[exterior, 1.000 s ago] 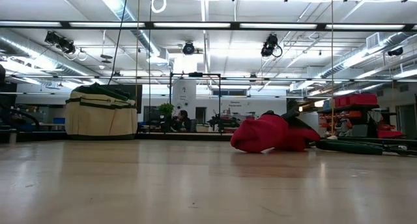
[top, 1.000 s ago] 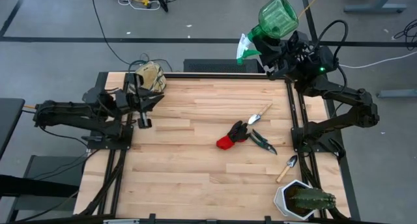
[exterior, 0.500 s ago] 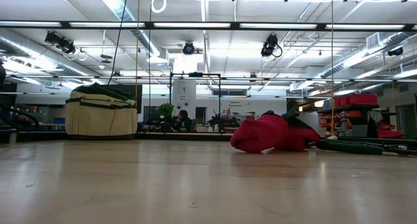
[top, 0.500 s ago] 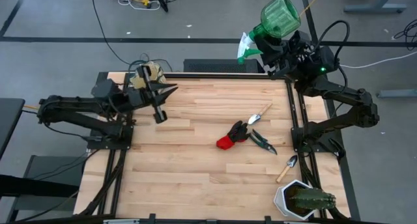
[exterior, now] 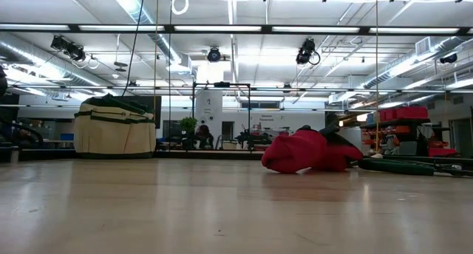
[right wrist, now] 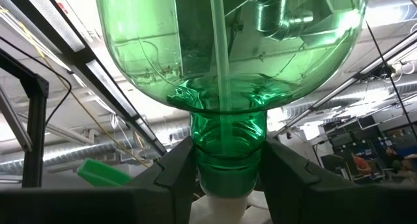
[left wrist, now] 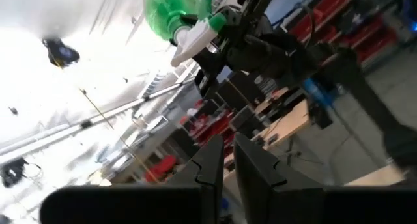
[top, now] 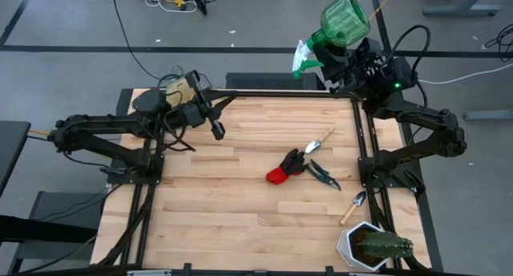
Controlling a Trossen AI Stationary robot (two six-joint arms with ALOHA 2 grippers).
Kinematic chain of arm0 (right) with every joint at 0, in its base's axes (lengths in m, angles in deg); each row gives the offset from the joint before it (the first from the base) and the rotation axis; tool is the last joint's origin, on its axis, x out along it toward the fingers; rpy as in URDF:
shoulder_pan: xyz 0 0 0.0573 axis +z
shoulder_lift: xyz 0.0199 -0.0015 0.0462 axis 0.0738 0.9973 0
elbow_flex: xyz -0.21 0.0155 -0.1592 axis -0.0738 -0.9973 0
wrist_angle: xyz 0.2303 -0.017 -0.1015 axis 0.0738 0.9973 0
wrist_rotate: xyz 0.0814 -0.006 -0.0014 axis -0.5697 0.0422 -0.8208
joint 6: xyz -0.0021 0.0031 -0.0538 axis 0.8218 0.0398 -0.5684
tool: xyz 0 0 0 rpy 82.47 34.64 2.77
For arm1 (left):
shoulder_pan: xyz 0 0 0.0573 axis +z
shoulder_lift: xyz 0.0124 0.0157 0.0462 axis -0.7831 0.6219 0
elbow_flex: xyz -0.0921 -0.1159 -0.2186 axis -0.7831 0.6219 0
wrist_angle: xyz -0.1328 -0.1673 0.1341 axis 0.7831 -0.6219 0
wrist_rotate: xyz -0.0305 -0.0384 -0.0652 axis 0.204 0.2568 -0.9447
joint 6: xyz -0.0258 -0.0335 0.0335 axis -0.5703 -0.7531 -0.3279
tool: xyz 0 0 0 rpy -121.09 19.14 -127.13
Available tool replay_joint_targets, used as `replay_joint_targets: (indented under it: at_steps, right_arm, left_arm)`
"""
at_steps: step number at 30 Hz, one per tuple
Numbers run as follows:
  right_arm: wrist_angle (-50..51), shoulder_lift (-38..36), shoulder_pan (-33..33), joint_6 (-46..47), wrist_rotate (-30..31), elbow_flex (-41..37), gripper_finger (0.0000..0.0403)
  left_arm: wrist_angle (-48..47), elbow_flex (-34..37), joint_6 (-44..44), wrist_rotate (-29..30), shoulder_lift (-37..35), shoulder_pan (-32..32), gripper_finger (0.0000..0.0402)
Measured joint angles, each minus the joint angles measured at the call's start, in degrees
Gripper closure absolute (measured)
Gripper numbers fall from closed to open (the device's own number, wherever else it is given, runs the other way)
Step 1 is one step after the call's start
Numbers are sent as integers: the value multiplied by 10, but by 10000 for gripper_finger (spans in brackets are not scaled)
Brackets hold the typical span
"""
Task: Pick & Place Garden tools in Gardening bag
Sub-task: Put the green spray bottle into the gardening bag
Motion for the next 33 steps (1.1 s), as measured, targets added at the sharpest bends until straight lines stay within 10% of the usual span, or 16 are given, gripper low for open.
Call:
replay_joint_targets:
  at_steps: [20, 33]
  right_arm:
    - [-5, 0, 0, 1, 0, 0, 254]
    - [-36, 0, 0, 28, 0, 0, 254]
  left_arm:
    - [39, -41, 253, 5, 58, 8, 199]
    - [165, -41, 336, -34, 116, 45, 179]
